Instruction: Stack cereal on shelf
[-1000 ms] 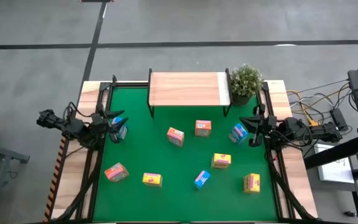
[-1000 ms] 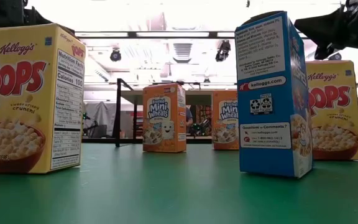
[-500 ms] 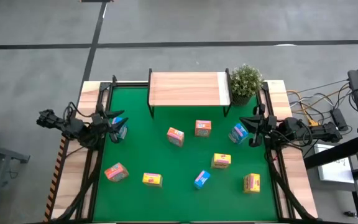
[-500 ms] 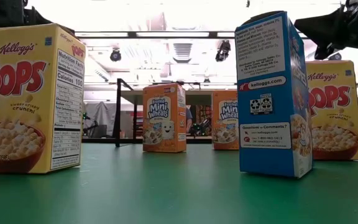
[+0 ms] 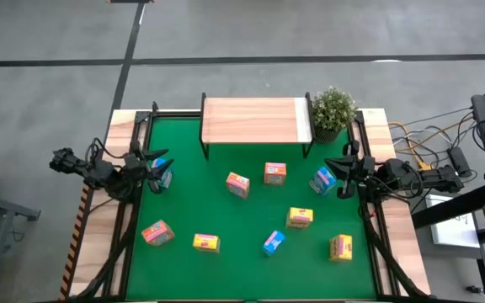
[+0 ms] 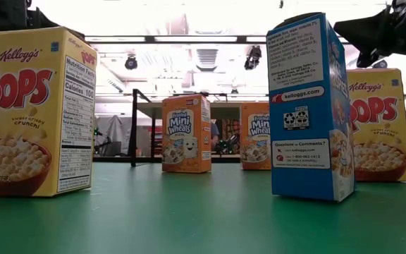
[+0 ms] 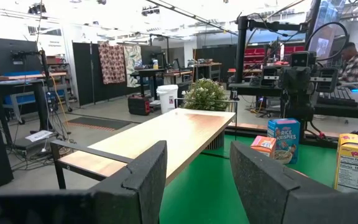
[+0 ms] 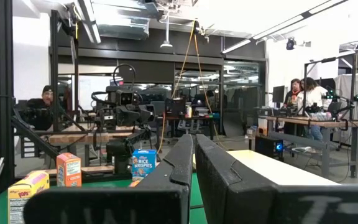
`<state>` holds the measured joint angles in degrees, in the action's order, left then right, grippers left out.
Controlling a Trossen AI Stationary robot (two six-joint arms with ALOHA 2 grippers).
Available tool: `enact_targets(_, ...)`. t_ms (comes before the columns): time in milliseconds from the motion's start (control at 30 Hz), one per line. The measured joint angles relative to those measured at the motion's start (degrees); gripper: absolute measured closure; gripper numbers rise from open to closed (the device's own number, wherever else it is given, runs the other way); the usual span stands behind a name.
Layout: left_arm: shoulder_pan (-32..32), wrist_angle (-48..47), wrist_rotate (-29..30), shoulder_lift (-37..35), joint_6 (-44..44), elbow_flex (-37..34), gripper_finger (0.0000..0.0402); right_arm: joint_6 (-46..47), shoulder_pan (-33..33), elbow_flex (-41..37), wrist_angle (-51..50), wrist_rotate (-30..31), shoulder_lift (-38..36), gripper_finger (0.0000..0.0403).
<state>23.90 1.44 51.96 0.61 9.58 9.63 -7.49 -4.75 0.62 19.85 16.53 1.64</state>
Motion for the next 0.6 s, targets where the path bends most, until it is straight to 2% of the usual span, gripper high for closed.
enact_targets(533,0.0,0.0,0.0,0.0,0.0,0.0,0.0242,0.0,0.0,0.0,0.0,0.0,0.0,0.0394)
enact_targets(600,0.0,0.1,-0.8,0.0,-3.7,0.0,0.0242,2.7,0.0,0.0,0.1,0.0,0.0,0.0394)
